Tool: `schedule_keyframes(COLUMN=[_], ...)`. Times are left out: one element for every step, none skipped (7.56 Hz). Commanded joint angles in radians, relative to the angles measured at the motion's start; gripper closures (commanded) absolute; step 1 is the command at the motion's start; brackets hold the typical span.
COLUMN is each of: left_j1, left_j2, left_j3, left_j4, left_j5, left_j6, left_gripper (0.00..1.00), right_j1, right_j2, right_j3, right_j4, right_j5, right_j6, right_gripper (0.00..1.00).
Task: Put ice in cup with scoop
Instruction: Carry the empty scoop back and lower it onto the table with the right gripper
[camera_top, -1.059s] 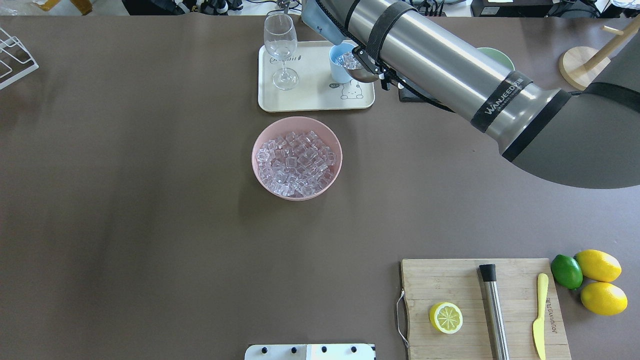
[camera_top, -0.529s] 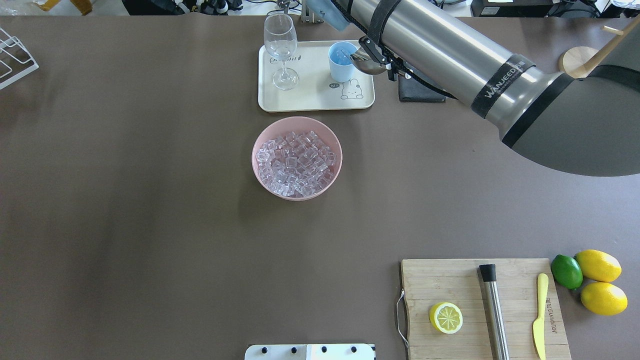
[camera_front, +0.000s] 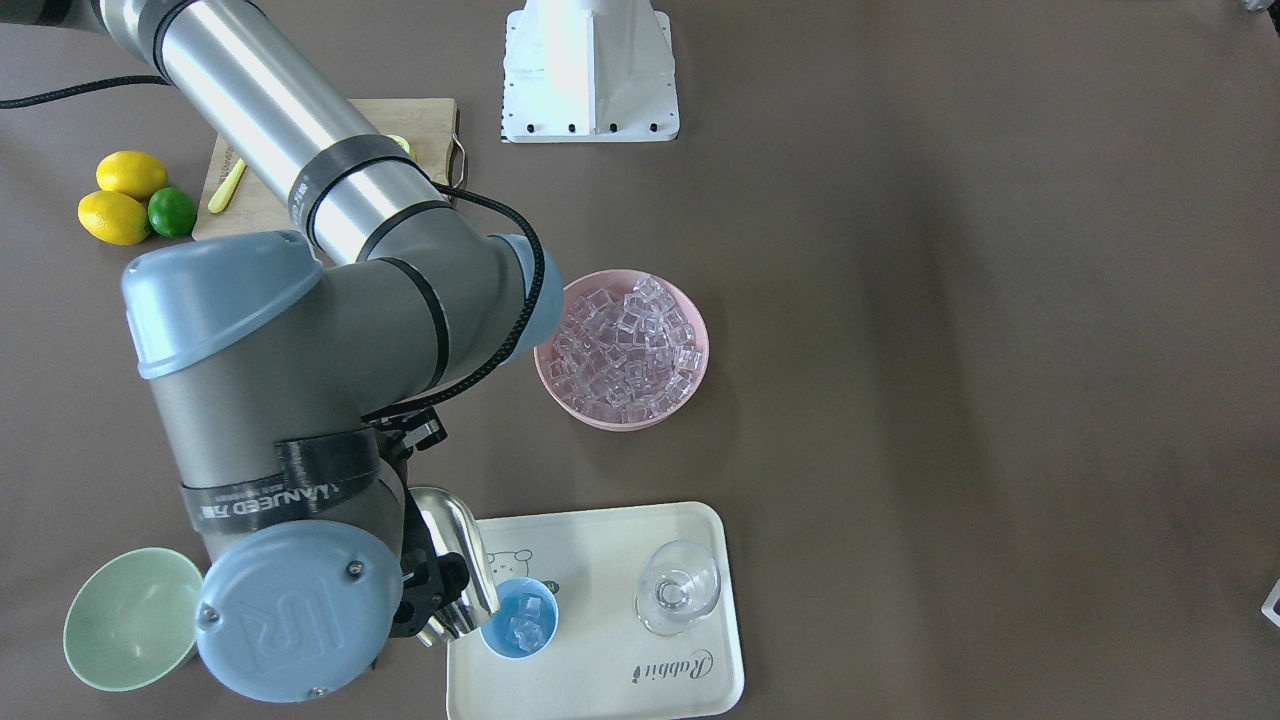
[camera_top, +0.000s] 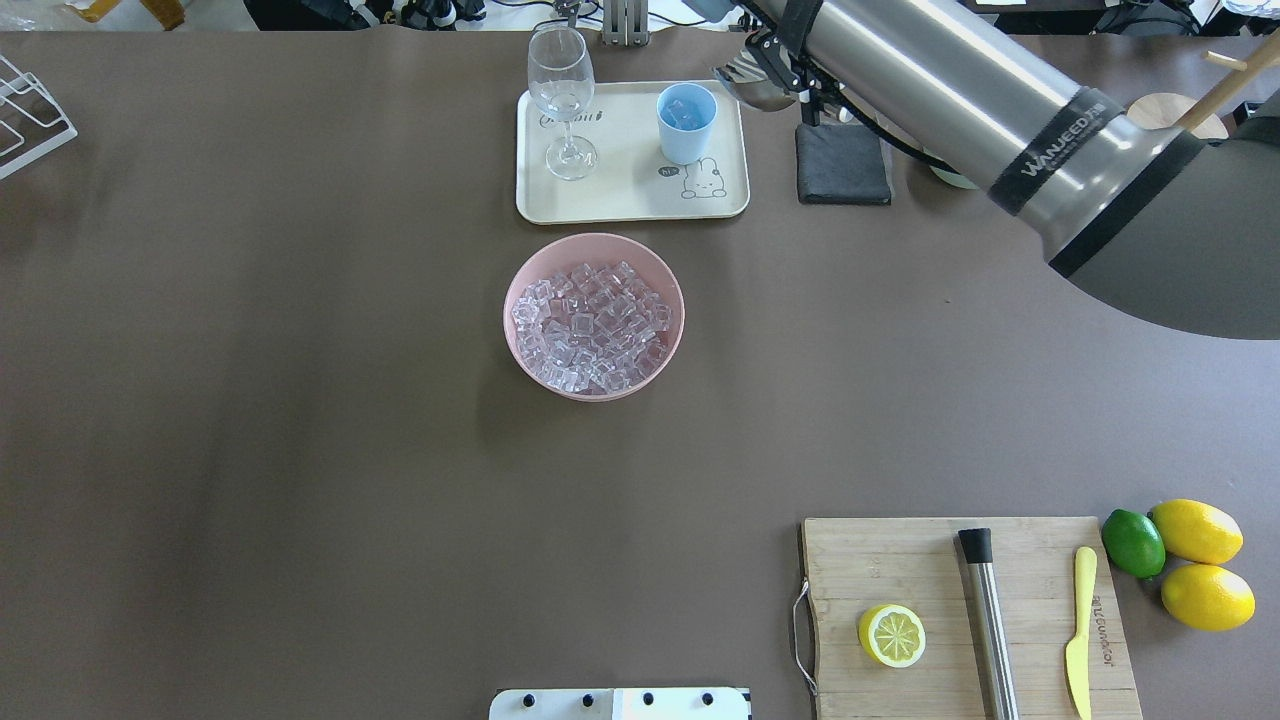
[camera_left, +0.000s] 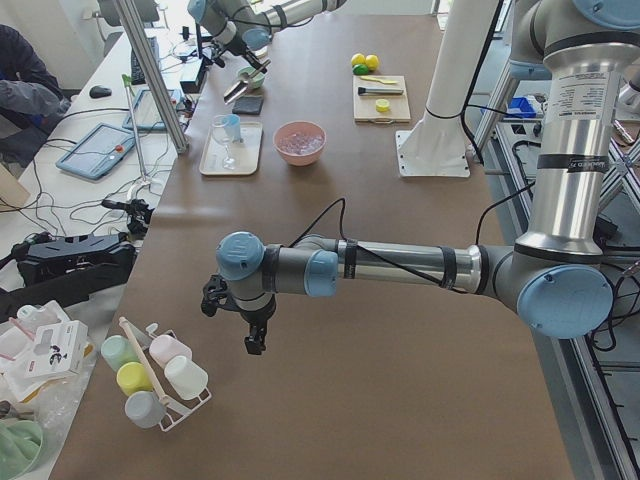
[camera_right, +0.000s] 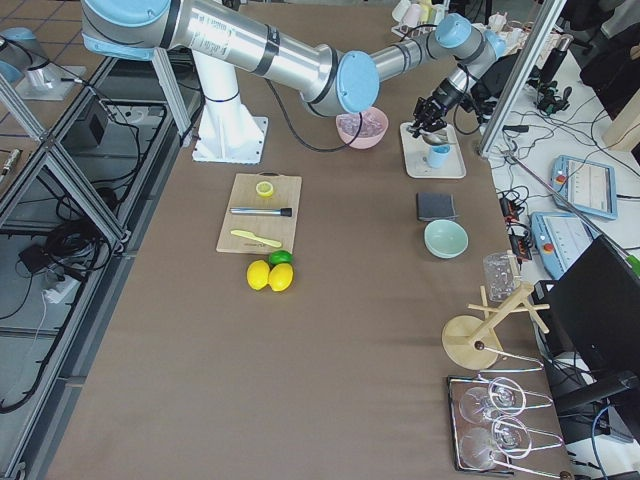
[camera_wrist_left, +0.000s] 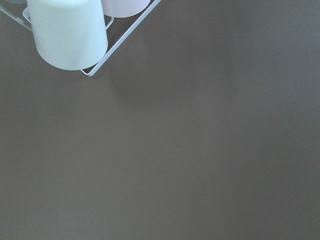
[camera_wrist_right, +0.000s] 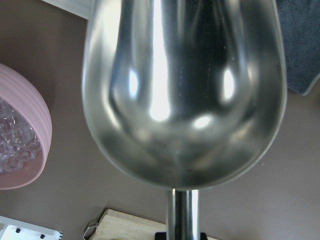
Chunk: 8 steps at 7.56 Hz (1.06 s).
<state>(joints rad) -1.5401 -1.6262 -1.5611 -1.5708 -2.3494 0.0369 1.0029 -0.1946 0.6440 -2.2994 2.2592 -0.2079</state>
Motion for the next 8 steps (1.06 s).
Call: schedule_keyframes(left_j1=[0.0,0.0,0.0,0.0,0.002,0.002,0.002,0.002], left_j2=[0.003,0.003,0.003,0.003,0.005,0.003,0.003,0.003], left_j3=[0.001,0.001,-0.001,-0.002,-0.004,-0.005,-0.005,-0.005], left_j4=[0.0,0.0,0.0,0.0,0.003,0.003,0.005,0.006], left_j5=[-0.002,-0.002,-0.002,-0.002,-0.002,-0.004,-0.004,-0.004], left_j6=[0.0,0.0,0.0,0.0,0.0,0.0,0.0,0.001], left_gripper=[0.03,0.03,0.03,0.03,0.03,0.03,0.03,0.03], right_j1=[0.074,0.074,0.072,0.072,0.06,0.027,-0.009,-0.051], right_j2=[-0.174,-0.298,-0.48,-0.579,-0.67,-0.775,-0.877,-0.951], right_j3=[0.272,0.477,0.725,0.853,0.953,1.064,1.139,1.16], right_j4=[-0.002,-0.003,-0.003,-0.005,-0.002,0.008,0.062,0.163], right_j5=[0.009,0.016,0.016,0.013,0.013,0.005,0.003,0.002], right_j6=[0.089,0.216,0.291,0.336,0.397,0.463,0.549,0.655], right_gripper=[1.0,1.0,1.0,1.0,1.0,1.0,1.0,1.0])
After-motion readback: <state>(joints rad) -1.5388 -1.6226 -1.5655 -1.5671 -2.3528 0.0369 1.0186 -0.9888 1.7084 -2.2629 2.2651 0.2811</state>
